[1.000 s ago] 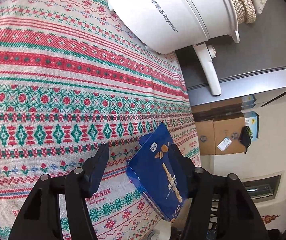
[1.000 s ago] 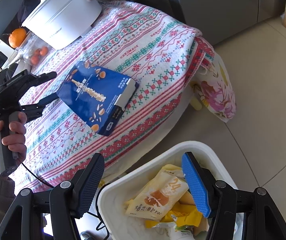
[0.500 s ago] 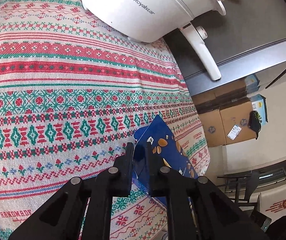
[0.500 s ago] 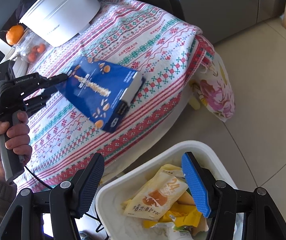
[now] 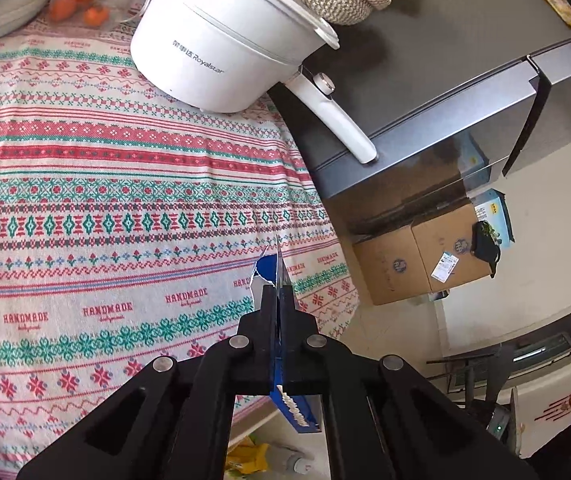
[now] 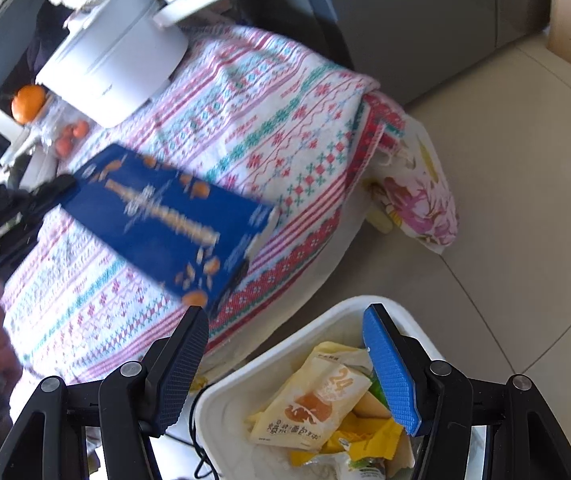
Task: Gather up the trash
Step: 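Lift the blue box with the left tool and carry it over the bin, then open the left tool to drop the blue box into the bin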
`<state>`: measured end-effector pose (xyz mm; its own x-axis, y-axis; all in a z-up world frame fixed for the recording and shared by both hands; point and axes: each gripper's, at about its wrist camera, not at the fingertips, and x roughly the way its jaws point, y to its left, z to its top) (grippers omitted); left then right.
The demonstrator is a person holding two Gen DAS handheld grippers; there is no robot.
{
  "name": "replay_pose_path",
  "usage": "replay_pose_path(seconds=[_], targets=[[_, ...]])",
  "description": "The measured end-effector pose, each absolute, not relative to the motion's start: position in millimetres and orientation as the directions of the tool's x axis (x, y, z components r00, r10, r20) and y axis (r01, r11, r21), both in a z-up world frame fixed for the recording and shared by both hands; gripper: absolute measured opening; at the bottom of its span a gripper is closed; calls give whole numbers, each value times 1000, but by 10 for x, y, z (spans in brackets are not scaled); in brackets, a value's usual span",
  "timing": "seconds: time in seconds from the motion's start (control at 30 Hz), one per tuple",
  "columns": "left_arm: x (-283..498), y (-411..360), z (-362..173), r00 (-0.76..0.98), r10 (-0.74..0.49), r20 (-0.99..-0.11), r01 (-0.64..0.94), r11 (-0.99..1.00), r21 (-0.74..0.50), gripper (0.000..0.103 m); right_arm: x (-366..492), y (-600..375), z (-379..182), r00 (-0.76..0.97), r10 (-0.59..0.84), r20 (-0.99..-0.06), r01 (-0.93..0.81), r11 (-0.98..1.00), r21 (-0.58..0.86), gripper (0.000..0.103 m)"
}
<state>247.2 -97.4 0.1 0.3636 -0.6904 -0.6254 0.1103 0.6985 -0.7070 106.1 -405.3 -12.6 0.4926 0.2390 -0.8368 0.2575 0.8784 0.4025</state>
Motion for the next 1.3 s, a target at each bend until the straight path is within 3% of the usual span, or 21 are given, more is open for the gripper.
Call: replay_pose_path(seconds=[0.37,0.5,0.63,0.7,0.87,0.93,1.0,1.07,1.3], targets=[[1506,-1495,398,208,-801,-561,290,598,-747,0,819,-4363,151,603,174,-778,330,834,442,69],[1212,-1762,277,180,-750,-637,364,652,-665,0,748,-4432,235,634,162,-757,338,821,459,69],[1043,-2121,-251,55,-651,-757,430,700,-570,4,699,-4456,288,653,147,-743,336,823,457,69],[949,-2243,-410,-34,-640,-768,457,673,-582,6,721,-4420,258,638,151,-755,331,832,446,69],[882,-2220,-300,31,-607,-794,506,695,-511,9,750,-4365,250,627,164,-761,306,847,435,69],[928,-2104,-247,74,-594,-801,486,723,-491,15,757,-4331,232,622,170,-764,296,853,430,69],[919,-1976,-210,121,-559,-820,458,765,-453,37,783,-4271,205,606,178,-775,280,865,417,70],[857,-1875,-180,188,-476,-859,447,820,-357,50,816,-4197,160,582,187,-791,262,878,400,71],[728,-1489,-108,382,-222,-897,355,932,-80,55,867,-3842,34,514,202,-834,192,920,341,72]])
